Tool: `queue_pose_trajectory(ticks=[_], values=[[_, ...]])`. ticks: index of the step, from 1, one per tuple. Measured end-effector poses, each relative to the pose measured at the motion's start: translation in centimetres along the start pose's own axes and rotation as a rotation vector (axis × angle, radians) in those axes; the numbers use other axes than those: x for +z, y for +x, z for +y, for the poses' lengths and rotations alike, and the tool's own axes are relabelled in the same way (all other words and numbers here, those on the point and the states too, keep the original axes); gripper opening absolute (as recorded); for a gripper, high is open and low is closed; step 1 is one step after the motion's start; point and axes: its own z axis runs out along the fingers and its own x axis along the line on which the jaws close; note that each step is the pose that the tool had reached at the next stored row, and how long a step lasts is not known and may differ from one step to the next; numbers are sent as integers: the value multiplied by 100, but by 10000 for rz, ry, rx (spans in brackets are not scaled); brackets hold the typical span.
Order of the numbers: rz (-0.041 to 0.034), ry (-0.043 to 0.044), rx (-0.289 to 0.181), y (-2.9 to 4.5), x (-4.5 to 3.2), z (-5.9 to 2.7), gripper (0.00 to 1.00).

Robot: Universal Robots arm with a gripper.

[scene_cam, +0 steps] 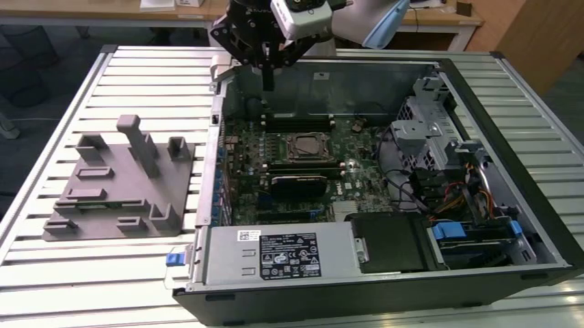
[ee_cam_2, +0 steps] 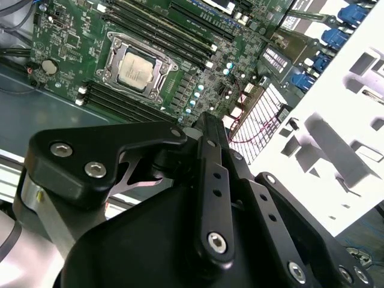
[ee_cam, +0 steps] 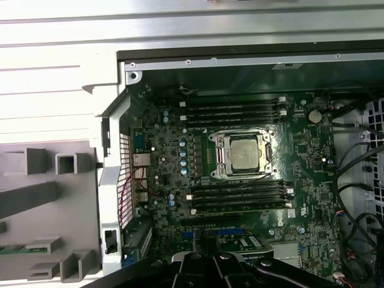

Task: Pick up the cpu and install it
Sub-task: 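Install the second cpu locking lever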

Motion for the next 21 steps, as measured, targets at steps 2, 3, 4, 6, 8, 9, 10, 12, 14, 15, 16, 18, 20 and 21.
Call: queue_pose_trajectory(ticks=[2,3,4,6,8,9,10,12,14,15,16,18,20,21], values=[[0,0,-1,0,3,0,11],[0,0,-1,0,5,0,11],[-1,0,0,0,7,0,11],[0,0,0,0,11,-1,11],[0,0,0,0,16,-1,11],[0,0,0,0,18,-1,11],[0,-1,0,0,21,-1,11],[-1,0,0,0,29,-1,11],[0,0,0,1,41,-2,11],[-1,-1,0,1,52,-3,11],[-1,-1,0,1,64,-3,11],[1,1,-1,2,89,-2,11],[-1,4,-1,0,116,-1,11],[0,6,-1,-11,134,-1,11]])
